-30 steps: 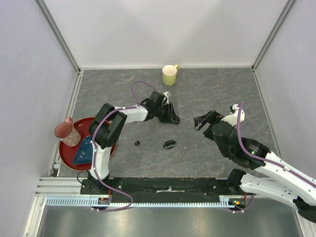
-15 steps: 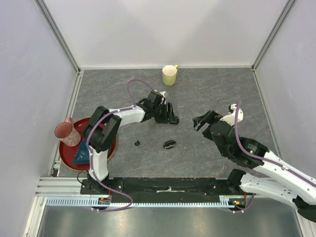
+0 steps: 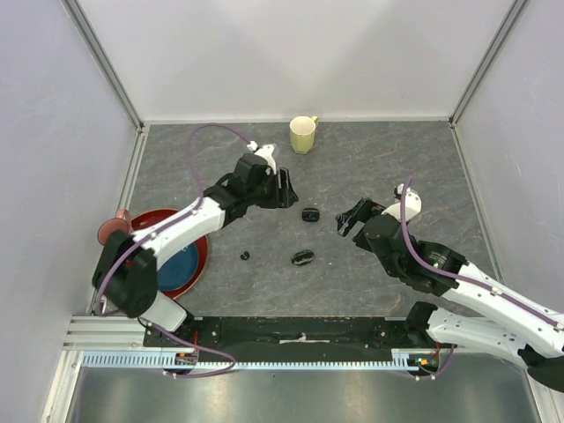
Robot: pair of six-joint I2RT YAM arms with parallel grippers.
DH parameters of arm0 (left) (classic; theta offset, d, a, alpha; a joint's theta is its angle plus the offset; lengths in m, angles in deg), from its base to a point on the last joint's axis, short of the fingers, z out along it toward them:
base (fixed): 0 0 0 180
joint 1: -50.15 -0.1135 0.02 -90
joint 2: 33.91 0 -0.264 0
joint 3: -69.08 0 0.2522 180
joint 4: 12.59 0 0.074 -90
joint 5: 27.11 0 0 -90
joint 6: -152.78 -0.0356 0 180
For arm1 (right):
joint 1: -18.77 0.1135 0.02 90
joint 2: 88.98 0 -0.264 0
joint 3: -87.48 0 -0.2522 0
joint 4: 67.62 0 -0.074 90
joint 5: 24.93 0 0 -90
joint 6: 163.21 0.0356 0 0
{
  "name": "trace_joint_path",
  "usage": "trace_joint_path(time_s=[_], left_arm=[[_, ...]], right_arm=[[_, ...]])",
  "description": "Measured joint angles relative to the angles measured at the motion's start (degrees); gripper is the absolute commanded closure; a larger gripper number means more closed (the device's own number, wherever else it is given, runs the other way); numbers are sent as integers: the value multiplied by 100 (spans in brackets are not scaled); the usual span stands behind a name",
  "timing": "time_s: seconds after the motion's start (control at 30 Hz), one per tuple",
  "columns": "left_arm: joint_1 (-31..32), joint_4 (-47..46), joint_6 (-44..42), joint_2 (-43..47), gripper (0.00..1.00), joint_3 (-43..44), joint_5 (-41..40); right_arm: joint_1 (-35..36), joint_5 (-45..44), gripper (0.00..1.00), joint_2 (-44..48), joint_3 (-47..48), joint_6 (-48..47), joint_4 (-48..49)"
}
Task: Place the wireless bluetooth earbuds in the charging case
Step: Place the charging case at the center of the board, then pick up the charging case at the center of the board.
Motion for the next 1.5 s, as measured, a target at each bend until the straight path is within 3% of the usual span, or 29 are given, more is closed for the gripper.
trace_joint_path(time_s=[0.3, 0.47, 0.5, 0.6, 0.93, 1.13, 1.5], left_arm=[[0, -192, -240, 2190, 32, -1366, -597], [0, -319, -262, 3407, 30, -2188, -898], [0, -380, -262, 3668, 17, -2354, -979], [0, -466, -273, 4498, 14, -2898, -1233], [0, -581, -269, 6850, 12, -4282, -1860], [0, -586, -273, 7350, 9, -4468, -1941], [0, -487, -282, 6859, 5, -4465, -1838]], right_arm=[[-24, 450, 5, -651, 24, -337, 118], [-116, 1032, 5, -1515, 299, -981, 170], [-149, 1239, 5, -1744, 396, -1123, 184], [-232, 1770, 5, -2361, 629, -1327, 225], [-352, 3204, 7, -3744, 765, -345, 542], [-352, 3364, 9, -3790, 723, 815, 848], [-372, 3233, 16, -3788, 109, 2909, 973]])
